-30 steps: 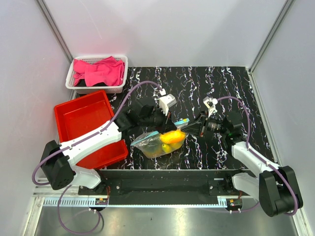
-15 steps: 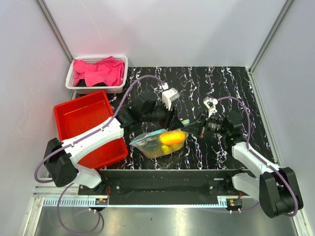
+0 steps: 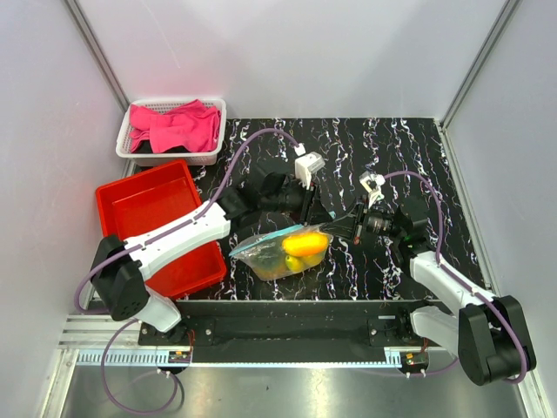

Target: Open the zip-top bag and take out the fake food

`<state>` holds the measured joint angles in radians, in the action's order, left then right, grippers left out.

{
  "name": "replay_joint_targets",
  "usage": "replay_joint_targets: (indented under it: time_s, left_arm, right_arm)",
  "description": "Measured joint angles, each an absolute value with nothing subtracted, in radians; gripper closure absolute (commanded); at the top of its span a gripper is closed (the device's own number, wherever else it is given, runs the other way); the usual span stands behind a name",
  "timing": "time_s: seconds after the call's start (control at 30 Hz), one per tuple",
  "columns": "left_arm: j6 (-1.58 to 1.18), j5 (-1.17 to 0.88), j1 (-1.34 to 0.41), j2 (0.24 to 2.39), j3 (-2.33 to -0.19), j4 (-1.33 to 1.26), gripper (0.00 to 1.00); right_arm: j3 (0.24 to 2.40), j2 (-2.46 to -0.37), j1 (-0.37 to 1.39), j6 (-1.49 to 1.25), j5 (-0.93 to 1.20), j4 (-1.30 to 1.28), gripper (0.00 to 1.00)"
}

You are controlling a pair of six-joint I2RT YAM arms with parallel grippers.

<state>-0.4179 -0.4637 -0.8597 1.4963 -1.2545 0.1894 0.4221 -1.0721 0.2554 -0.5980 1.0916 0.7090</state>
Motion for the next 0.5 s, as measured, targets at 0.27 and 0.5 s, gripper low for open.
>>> replay_joint_targets:
  time_s: [0.27, 0.5]
  left_arm:
    - [-0.427, -0.476, -0.859, 1.496, -1.254, 0.185, 1.0]
    - [-0.424, -0.47, -0.844, 1.472, -1.218, 0.164, 1.0]
  right_arm:
    - [0.422, -1.081, 0.255, -0.597, 1.084, 0.71, 1.0]
    - [0.416, -1.031, 0.258, -0.566, 1.048, 0.664, 1.0]
